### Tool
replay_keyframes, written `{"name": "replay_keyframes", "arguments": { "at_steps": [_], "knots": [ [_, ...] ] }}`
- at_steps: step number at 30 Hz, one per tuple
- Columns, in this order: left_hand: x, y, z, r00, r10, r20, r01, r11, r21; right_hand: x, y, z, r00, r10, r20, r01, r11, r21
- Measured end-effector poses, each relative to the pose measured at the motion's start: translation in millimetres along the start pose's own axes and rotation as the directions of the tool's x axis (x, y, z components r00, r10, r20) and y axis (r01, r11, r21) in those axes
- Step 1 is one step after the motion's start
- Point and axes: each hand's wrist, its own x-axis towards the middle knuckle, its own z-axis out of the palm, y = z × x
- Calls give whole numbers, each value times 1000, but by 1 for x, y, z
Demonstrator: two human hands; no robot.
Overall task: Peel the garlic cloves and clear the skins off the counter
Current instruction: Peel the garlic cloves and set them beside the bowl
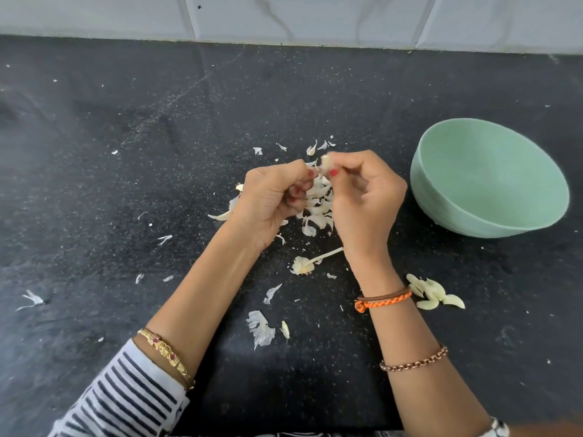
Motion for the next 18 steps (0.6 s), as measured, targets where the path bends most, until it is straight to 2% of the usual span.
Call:
{"name": "replay_keyframes", "arguments": {
  "at_steps": [2,5,10,14,18],
  "knots": [
    [2,-1,-4,988,140,-64,-132,984,120,3,-4,-2,972,232,-35,-220,954,205],
    [1,-2,-8,947,313,-68,-283,918,278,4,-6,-5,943,330,39,-330,916,230],
    [-3,-6,-2,900,435,6,-415,854,313,2,-8,-3,941,314,126,-334,922,196],
    [-6,-6,-1,900,426,91,-435,862,262,1,-5,-4,948,281,150,-303,940,158],
    [-6,-5,-2,918,389,75,-394,878,273,0,0,-2,976,170,139,-181,981,76]
  ]
}}
